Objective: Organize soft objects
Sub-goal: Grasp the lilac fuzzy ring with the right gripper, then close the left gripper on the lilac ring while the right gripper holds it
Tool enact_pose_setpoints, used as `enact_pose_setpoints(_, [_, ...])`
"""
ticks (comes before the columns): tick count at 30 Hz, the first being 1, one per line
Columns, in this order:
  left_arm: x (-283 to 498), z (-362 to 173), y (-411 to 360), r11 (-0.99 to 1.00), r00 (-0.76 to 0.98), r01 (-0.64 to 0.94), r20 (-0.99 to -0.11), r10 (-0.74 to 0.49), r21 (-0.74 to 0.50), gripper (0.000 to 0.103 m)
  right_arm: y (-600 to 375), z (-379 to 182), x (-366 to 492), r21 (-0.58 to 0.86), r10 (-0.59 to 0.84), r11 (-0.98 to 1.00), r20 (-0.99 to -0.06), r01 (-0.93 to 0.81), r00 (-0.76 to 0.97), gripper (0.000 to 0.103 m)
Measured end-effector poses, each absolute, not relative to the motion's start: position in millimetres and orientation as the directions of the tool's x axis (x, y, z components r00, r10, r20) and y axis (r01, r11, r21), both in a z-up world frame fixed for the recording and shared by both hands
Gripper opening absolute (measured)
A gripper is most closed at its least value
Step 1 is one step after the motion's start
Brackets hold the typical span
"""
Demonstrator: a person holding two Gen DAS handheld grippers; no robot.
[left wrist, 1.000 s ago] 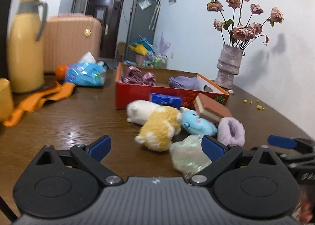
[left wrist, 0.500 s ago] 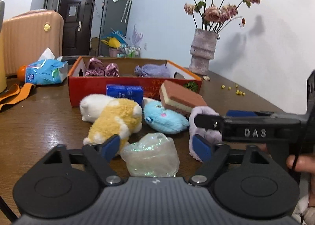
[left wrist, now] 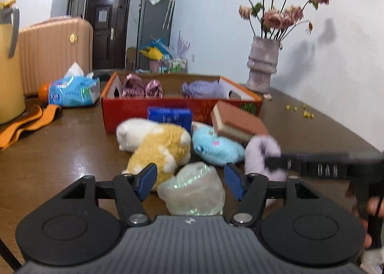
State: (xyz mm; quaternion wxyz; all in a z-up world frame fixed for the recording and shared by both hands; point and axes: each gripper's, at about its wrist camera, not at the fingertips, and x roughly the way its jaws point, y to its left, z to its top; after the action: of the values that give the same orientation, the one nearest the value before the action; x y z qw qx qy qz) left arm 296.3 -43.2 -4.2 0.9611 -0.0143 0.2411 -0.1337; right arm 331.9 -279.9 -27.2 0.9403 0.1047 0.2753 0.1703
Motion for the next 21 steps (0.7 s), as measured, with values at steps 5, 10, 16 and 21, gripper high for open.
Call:
enact_pose_setpoints(5, [287.6,11.5,-43.7,0.963,0.862,0.245,-0.431,-0.268,-0.109,0.067,-266.1,-27.4,310.1,0.278,0.464,0.886,-0.494,-0.372,0.735,0.018])
enact_pose_setpoints(10, [273.6,15.2,-52.2,0.925,0.813,0.362,-0.445,-0.376,-0.119,0.067,-257.4,-17.5,287.4,0.223,0.529,0.842,-0.524,-0.492,0.668,0.015])
enact_pose_setpoints(16, [265.6,9.4,-56.6,0.908,0.779,0.376,-0.467,-0.419,-0.187,0.066,-287.0,-12.6,275.3,0.188,0.451,0.889,-0.525,-0.418,0.722,0.024])
enact_pose_setpoints(21, [278.1,8.1,-82.8,0.884,0.741,0.431,-0.487,-0.461,-0.181,0.060,-296.9,-8.4,261.5,0.226,0.434,0.901,-0.478,-0.371,0.763,0.040])
